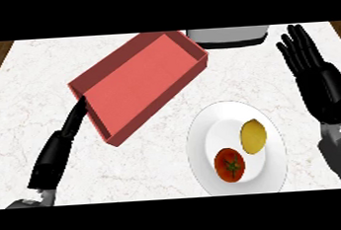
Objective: Pick the lemon from the plate and place it in the cardboard box
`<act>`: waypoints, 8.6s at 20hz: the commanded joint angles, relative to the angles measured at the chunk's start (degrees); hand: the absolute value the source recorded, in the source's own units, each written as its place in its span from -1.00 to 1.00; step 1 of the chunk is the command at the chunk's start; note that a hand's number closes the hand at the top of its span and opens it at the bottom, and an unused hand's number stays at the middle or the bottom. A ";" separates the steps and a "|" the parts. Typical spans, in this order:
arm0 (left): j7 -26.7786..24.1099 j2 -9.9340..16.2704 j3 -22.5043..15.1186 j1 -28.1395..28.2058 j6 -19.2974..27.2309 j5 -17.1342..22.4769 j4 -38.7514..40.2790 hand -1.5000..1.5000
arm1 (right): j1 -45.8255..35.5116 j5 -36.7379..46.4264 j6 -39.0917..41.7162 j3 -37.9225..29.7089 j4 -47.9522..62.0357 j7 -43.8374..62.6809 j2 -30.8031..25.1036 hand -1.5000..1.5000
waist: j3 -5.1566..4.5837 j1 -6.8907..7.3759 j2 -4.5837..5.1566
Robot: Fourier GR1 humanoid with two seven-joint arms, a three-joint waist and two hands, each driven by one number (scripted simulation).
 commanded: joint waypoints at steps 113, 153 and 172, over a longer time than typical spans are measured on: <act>4.87 -5.01 28.25 -5.71 -5.87 -17.22 16.51 0.00 | -10.18 90.97 15.67 1.32 -6.98 21.56 20.02 1.00 | -1.50 -0.39 -1.46; 5.24 -6.19 25.57 -12.14 -9.08 -18.72 17.14 0.00 | -59.03 49.18 -15.91 -1.89 71.63 26.40 27.39 -1.00 | -1.60 7.77 1.06; 3.43 -7.34 25.88 -7.74 -6.95 -19.70 16.07 0.00 | -59.49 36.67 -31.75 -12.64 69.72 3.03 27.39 -1.00 | -1.49 4.30 0.02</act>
